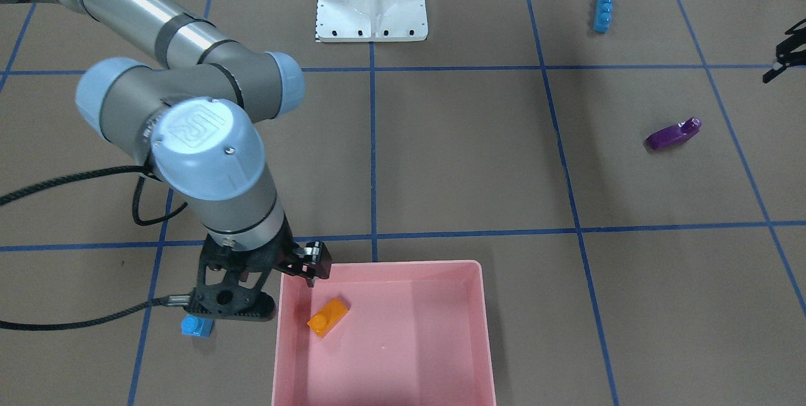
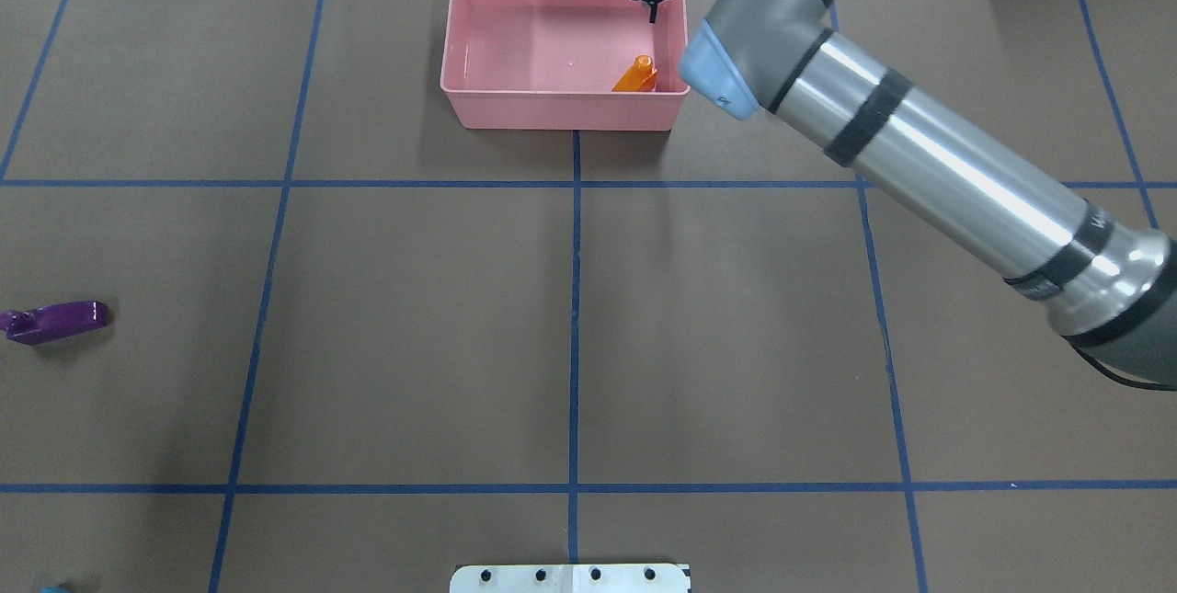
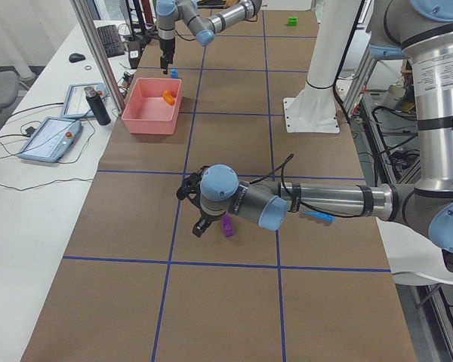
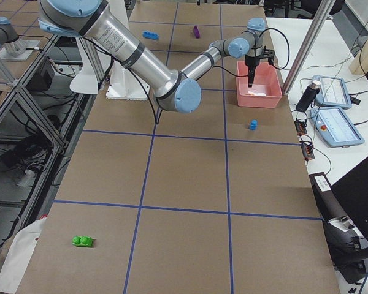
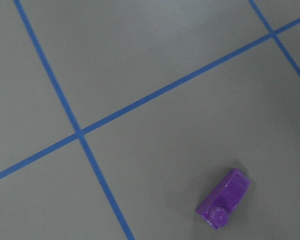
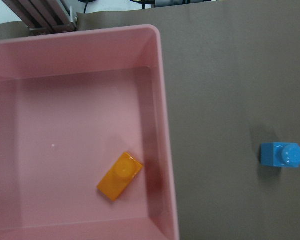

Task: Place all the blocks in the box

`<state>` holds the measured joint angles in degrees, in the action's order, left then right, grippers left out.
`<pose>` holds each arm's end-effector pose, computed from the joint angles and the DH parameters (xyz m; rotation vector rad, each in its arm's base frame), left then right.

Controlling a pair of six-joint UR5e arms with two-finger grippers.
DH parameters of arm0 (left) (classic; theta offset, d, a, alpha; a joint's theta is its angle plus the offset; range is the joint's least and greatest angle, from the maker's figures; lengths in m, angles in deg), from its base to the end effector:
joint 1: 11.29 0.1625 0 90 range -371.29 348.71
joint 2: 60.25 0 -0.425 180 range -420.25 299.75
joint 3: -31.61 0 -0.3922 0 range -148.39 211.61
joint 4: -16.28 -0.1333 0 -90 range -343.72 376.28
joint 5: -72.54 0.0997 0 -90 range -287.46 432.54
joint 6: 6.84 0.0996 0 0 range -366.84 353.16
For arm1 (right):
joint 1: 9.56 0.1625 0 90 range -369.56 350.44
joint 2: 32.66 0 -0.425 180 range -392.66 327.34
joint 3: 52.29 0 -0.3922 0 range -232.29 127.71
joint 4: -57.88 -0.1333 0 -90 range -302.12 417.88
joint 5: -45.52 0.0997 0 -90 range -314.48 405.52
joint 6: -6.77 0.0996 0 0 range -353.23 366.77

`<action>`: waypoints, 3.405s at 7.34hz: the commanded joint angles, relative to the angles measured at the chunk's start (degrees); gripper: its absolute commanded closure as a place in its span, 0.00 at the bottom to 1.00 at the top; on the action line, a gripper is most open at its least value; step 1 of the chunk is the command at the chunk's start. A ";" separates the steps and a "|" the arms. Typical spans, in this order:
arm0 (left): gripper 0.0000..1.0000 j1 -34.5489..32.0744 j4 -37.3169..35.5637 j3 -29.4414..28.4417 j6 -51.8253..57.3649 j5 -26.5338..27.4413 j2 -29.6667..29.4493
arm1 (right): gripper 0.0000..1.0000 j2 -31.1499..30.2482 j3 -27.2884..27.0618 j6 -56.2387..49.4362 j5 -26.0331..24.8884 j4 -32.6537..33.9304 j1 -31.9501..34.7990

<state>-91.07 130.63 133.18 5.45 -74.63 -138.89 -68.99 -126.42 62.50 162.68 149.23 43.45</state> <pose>0.0260 -0.4237 0.5854 0.4154 0.9876 0.5688 -0.4022 -0.6800 0.1860 0.0994 -0.7677 0.1599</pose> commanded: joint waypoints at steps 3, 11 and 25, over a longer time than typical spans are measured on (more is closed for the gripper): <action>0.00 15.24 16.60 -5.76 -0.16 15.03 1.40 | 0.00 -24.43 -34.18 -15.71 1.32 13.85 5.86; 0.92 23.45 17.13 -11.92 0.81 18.41 -2.74 | 0.00 -35.30 -42.33 -21.89 3.25 13.07 8.52; 1.00 26.42 3.88 -30.38 -85.06 23.24 -58.73 | 0.00 -35.30 -33.36 -21.72 2.90 4.89 8.43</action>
<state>-65.85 136.98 112.51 -79.61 -51.76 -187.48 -104.27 -160.16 40.75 165.58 154.43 51.82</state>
